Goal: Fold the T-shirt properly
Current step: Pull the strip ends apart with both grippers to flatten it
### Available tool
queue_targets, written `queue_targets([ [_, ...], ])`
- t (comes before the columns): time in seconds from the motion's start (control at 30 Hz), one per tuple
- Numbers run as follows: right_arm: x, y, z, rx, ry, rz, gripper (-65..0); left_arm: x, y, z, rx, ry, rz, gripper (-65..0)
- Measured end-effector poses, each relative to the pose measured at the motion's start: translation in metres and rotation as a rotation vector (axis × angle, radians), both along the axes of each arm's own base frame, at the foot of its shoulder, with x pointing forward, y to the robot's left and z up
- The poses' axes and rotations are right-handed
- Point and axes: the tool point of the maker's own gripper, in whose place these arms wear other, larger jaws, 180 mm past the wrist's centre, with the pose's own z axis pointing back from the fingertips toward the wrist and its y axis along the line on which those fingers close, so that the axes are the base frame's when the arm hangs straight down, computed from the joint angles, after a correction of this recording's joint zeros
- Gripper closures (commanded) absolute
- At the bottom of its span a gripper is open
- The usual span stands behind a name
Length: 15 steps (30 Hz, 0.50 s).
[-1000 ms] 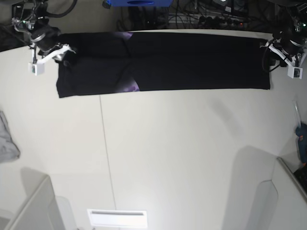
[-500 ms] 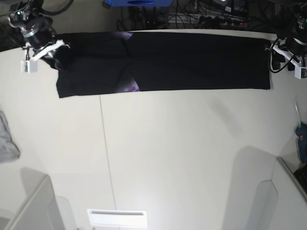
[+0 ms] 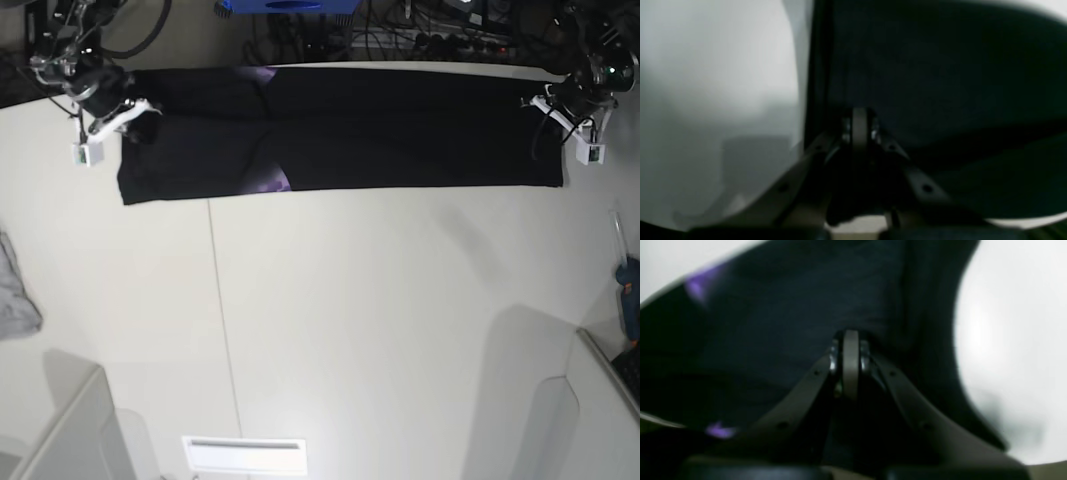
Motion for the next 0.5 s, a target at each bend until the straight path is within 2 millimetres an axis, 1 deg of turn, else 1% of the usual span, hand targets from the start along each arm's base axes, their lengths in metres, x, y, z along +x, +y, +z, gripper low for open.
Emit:
queue_targets([
  [0.07,0.005,-0.002,-0.008,-0.005,0.006,-0.002,0.0,0.012,0.0,-0.003,0.035,-0.024,-0.023,0.0],
  [0.13,0.014,-0.005,-0.011,0.0,-0.008,-0.017,0.0,0.026,-0.006,-0.007,0.033,-0.075,-0.037,0.0],
  [0.2,0.024,-0.007,-0.013,0.009,-0.026,-0.034,0.0,0.031,-0.009,-0.01,0.023,-0.107,-0.039,0.0],
  [0.3,0.038,-0.013,-0.015,0.001,-0.053,-0.049,0.0,0.041,-0.008,-0.012,0.014,-0.12,-0.029,0.0],
  [0.4,0.054,-0.017,-0.018,-0.023,-0.066,-0.051,0.0,0.058,-0.011,-0.01,0.006,-0.136,-0.034,0.0],
  [0.47,0.063,-0.02,-0.016,-0.049,-0.068,-0.042,0.0,0.061,-0.011,-0.008,0.008,-0.134,-0.036,0.0],
  [0.5,0.064,-0.019,-0.015,-0.049,-0.071,-0.042,0.0,0.064,-0.012,-0.006,0.008,-0.14,-0.037,0.0],
])
